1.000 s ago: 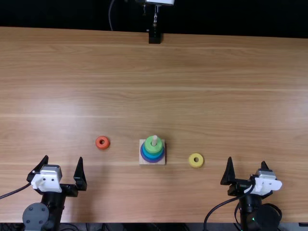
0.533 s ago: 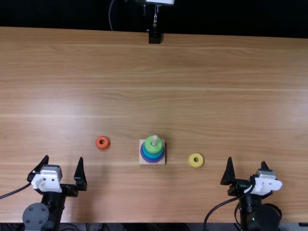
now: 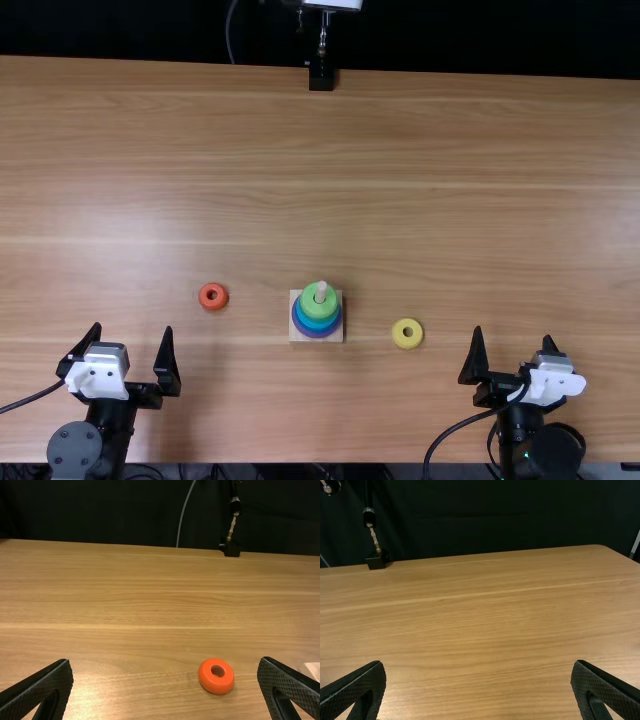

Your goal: Build the Hanoi tower: stack the rings onto the peg from bottom to top in this color order: purple, dark blue, light blue, dark green, light green, yellow, orange.

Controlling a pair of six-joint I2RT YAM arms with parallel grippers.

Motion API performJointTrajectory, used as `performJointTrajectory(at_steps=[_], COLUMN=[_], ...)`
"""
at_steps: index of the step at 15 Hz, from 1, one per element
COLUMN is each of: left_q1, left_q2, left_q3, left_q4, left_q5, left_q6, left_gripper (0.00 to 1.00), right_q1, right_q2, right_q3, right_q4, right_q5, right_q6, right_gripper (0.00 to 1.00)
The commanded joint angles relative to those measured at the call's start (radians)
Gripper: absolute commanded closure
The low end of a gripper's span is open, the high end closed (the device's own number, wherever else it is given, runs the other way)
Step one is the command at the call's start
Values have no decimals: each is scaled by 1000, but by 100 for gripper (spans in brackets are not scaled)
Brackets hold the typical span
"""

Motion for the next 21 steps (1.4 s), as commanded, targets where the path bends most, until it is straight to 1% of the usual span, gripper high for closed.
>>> performJointTrajectory(at_steps=[1, 2, 4, 6, 9, 10, 11, 12, 13, 14, 16, 18, 21], left_q1=[4, 4, 4, 4, 4, 4, 4, 4, 4, 4, 4, 4, 4], left_q2=[-13, -13, -13, -13, -13, -13, -13, -13, -13, -13, -13, -13, -13], left_q3=[-65, -65, -65, -65, -65, -65, -65, -65, -65, -65, -65, -65, -65], left_q4=[-27, -27, -27, -27, -27, -27, -27, -27, -27, -27, -27, -27, -27], left_q5=[16, 16, 17, 17, 17, 16, 17, 17, 16, 17, 16, 16, 16], left_q6=[7, 7, 7, 7, 7, 7, 7, 7, 7, 7, 7, 7, 7], left_gripper=[0, 0, 0, 0, 0, 0, 0, 0, 0, 0, 0, 0, 0], right_q1=[2, 0, -6, -7, 7, 13, 14, 28, 74, 88, 119, 177, 264], right_q2=[-7, -7, -7, -7, 249, 343, 429, 516, 607, 676, 806, 923, 1065], right_q3=[-49, -47, 13, 208, 464, 516, 570, 646, 714, 764, 841, 906, 936], right_q4=[-57, -45, 11, 25, -2, -67, -166, -286, -459, -569, -593, -595, -584], right_q5=[15, 21, 21, 21, 23, 23, 21, 15, 15, 15, 15, 19, 10], right_q6=[3, 1, 7, 14, 7, 10, 12, 10, 12, 16, 18, 12, 14], right_gripper=[0, 0, 0, 0, 0, 0, 0, 0, 0, 0, 0, 0, 0])
